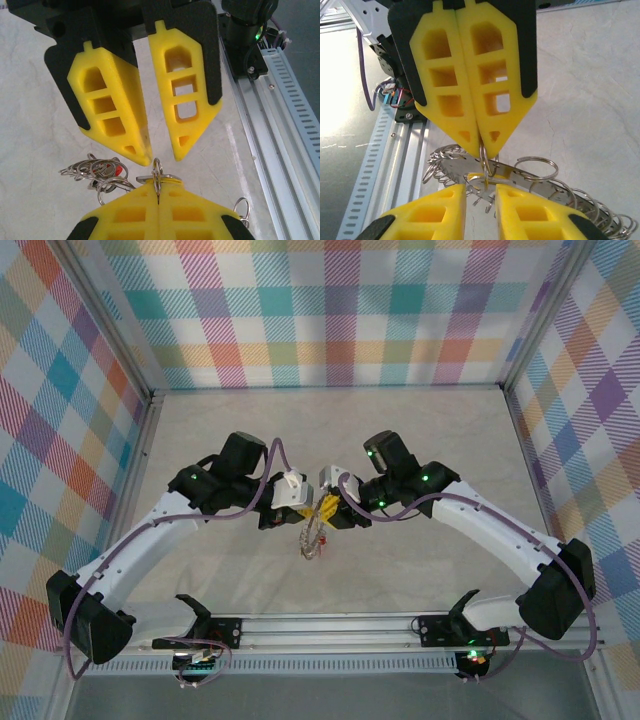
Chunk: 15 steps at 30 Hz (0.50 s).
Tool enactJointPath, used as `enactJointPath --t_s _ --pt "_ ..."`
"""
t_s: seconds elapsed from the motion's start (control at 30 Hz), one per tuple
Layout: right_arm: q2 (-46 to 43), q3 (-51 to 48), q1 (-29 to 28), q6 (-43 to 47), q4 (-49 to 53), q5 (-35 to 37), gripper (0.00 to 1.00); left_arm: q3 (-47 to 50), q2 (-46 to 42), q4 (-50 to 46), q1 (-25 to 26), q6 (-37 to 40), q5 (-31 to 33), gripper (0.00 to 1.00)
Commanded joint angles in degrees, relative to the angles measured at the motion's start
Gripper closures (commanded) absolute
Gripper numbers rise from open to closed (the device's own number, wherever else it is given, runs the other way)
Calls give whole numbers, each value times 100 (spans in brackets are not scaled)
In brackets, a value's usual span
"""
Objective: Put the keys on the keyring
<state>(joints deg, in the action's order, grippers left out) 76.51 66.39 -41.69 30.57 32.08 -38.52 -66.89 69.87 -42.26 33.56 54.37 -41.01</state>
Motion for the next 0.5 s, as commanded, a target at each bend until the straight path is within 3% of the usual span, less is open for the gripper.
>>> enactJointPath --t_s 0.0,0.13,0.3,0.47 --pt "48 -19 6 -166 -198 -287 82 54 -168 262 -61 -123 -234 100" --pt "39 -47 7 -311 -333 -298 84 40 -156 237 -60 -174 -202 100" --pt "71 -21 3 -298 -302 -272 100 40 -163 226 -78 -183 -223 100" --pt "87 -40 2 -130 13 37 100 53 -248 269 -173 -245 -311 100"
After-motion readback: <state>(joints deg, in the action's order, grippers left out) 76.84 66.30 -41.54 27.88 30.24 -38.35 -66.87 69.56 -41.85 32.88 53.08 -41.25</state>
